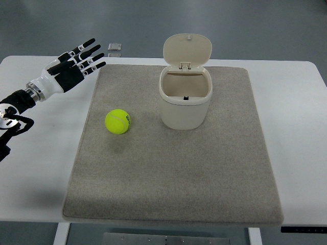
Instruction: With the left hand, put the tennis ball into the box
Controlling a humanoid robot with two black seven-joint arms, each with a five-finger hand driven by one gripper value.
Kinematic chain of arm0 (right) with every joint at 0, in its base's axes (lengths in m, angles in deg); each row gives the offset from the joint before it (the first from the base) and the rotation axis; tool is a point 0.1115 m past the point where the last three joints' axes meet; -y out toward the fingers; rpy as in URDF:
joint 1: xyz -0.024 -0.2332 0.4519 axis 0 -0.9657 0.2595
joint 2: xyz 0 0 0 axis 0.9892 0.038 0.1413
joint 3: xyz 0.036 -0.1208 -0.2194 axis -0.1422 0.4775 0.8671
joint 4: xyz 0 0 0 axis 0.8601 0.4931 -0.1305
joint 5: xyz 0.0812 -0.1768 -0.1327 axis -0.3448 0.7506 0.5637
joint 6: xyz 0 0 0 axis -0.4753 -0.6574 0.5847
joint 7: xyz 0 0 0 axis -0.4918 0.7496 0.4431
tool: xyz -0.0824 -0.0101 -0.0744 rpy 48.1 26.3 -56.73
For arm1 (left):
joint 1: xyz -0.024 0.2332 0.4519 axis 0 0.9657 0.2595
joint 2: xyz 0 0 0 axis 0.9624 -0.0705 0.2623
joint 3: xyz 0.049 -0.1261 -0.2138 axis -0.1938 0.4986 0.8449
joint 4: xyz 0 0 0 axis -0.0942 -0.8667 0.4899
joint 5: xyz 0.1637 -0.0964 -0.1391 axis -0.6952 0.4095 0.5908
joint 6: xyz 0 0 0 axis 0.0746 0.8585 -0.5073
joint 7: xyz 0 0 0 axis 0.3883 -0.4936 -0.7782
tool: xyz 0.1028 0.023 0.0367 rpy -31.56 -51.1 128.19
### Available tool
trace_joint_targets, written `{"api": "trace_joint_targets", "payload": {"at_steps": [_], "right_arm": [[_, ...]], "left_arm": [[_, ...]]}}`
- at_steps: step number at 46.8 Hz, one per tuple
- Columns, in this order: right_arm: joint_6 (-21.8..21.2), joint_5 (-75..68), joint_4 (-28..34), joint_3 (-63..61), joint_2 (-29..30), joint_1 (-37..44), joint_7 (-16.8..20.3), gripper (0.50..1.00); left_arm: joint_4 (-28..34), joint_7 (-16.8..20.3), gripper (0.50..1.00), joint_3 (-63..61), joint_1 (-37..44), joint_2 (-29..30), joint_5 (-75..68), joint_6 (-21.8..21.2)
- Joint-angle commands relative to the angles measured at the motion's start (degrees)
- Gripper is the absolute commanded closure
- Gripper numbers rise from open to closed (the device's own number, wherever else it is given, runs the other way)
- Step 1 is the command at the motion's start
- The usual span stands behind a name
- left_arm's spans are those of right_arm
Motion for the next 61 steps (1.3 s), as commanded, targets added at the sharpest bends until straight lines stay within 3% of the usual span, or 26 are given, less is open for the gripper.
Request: {"api": "trace_joint_targets", "payload": {"at_steps": [1,9,13,19,29,36,50,61], "right_arm": [[0.0,0.0,0.0,0.0,0.0,0.0,0.0,0.587],[0.0,0.0,0.0,0.0,0.0,0.0,0.0,0.587],[0.0,0.0,0.0,0.0,0.0,0.0,0.0,0.587],[0.0,0.0,0.0,0.0,0.0,0.0,0.0,0.587],[0.0,0.0,0.0,0.0,0.0,0.0,0.0,0.587],[0.0,0.0,0.0,0.0,0.0,0.0,0.0,0.587],[0.0,0.0,0.0,0.0,0.0,0.0,0.0,0.587],[0.0,-0.1,0.0,0.0,0.0,0.0,0.0,0.587]], "left_arm": [[-0.5,0.0,0.506,0.0,0.0,1.3,-0.4,0.0],[-0.9,0.4,0.506,0.2,-0.3,3.4,-8.0,0.0],[-0.9,2.4,0.506,0.2,-0.6,4.0,-13.8,0.0],[-2.0,8.0,0.506,0.2,-0.9,6.0,-24.2,0.0],[-10.0,20.0,0.508,-0.1,0.0,13.3,-42.7,0.0],[-13.3,25.6,0.508,-1.8,0.2,16.4,-52.6,0.0],[-18.7,35.3,0.508,-3.9,2.4,16.1,-72.9,0.0],[-25.1,37.1,0.508,-7.7,3.9,16.3,-86.2,-12.6]]}}
